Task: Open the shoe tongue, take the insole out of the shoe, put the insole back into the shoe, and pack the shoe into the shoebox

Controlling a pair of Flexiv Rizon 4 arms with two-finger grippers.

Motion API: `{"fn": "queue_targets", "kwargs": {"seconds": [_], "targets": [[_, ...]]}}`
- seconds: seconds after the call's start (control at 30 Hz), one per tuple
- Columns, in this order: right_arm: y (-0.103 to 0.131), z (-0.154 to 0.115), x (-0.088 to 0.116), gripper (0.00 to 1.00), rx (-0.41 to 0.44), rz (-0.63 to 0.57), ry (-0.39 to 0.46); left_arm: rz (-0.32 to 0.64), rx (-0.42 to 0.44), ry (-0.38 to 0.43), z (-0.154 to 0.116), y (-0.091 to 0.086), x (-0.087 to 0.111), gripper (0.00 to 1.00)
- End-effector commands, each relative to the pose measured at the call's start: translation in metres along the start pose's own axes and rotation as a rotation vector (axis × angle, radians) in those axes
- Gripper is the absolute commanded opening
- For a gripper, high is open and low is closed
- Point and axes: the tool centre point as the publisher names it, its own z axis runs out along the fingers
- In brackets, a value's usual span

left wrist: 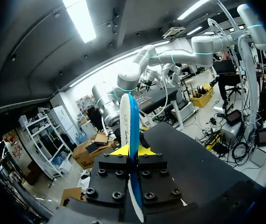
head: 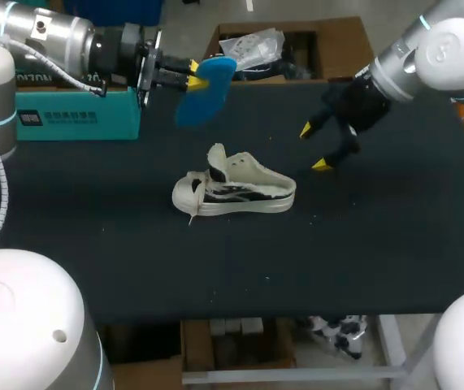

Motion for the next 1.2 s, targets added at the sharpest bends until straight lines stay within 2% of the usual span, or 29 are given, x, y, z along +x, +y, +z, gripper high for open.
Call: {"fn": "queue_targets", "kwargs": {"seconds": [0.03,0.23,0.33,0.47,0.6,0.73,1.07,1.2], "targets": [[0.004,0.0,-0.011,1.0,0.009,-0.009,0.033,0.0,-0.007,-0.027,0.0,-0.003,0.005,0.0],[0.016,-0.006,-0.029,1.0,0.08,-0.015,0.092,0.0,-0.007,-0.027,0.0,-0.003,0.005,0.0],[0.025,-0.008,-0.037,1.0,0.129,-0.022,0.119,-0.032,0.035,-0.101,-0.028,0.008,0.01,0.0],[0.04,-0.002,-0.045,1.0,0.198,-0.024,0.134,-0.06,0.099,-0.159,-0.061,0.013,0.021,0.0],[0.05,0.01,-0.048,1.0,0.262,-0.015,0.134,-0.091,0.139,-0.233,-0.091,0.014,0.031,0.0],[0.059,0.029,-0.047,1.0,0.34,0.0,0.14,-0.119,0.191,-0.273,-0.118,0.016,0.036,0.0],[0.068,0.069,-0.045,1.0,0.537,0.047,0.129,-0.206,0.297,-0.316,-0.149,0.018,0.043,0.0],[0.07,0.083,-0.043,1.0,0.605,0.087,0.116,-0.226,0.297,-0.354,-0.161,0.021,0.049,0.0]]}}
